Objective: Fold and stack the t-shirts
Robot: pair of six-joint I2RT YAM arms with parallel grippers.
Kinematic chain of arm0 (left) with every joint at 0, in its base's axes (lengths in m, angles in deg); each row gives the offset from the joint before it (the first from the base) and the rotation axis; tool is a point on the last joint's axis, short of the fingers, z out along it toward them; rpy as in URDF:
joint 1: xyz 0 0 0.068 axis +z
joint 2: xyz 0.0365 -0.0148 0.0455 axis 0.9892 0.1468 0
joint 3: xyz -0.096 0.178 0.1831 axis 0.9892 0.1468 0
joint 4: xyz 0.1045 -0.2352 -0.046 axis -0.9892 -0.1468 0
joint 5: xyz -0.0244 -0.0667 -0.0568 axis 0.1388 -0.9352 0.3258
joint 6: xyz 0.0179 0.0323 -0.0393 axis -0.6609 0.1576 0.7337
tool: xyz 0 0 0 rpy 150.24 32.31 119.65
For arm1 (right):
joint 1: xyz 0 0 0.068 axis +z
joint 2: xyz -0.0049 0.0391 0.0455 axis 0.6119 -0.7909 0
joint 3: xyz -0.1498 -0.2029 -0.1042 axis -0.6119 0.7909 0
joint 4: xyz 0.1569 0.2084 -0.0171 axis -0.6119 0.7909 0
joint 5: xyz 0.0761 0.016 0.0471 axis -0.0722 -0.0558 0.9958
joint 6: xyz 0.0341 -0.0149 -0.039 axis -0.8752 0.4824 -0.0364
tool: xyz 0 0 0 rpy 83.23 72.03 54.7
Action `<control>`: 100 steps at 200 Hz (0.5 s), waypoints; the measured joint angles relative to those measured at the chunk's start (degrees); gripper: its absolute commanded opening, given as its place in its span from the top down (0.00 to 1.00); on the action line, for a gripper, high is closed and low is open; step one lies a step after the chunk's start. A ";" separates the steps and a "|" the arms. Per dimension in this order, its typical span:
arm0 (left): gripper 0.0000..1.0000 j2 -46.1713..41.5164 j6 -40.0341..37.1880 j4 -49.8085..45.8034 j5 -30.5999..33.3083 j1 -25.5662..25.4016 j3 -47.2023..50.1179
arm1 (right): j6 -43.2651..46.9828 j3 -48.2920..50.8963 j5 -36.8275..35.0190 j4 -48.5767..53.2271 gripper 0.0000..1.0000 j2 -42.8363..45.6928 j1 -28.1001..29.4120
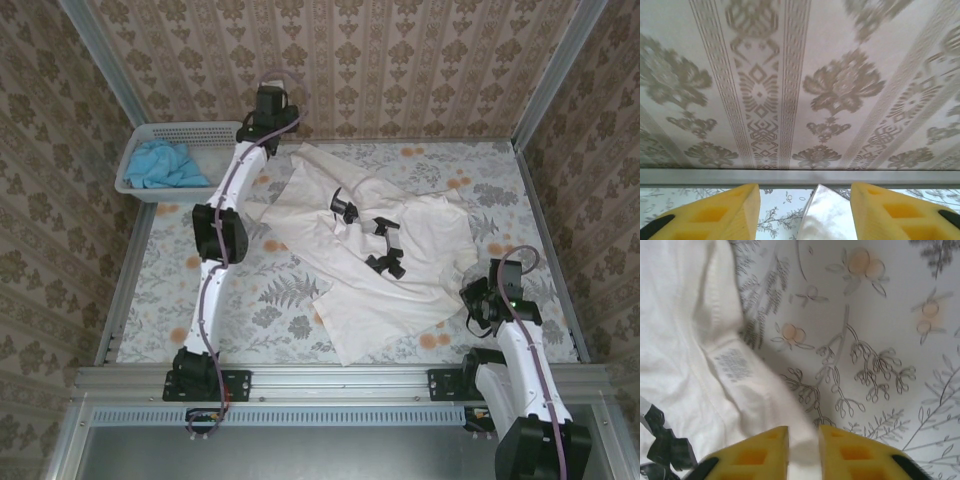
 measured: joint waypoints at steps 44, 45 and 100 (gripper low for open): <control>0.35 -23.91 0.94 -1.27 -0.07 -4.11 20.52 | 2.97 -5.92 -3.69 -1.25 0.41 -5.86 2.97; 0.35 -24.68 0.96 -1.16 -0.07 -4.26 21.33 | 3.26 -6.25 -4.02 -1.44 0.41 -6.32 3.28; 0.44 -38.45 6.16 0.04 -1.09 -7.89 50.47 | 10.16 -29.14 -9.68 -8.50 0.38 -34.38 14.86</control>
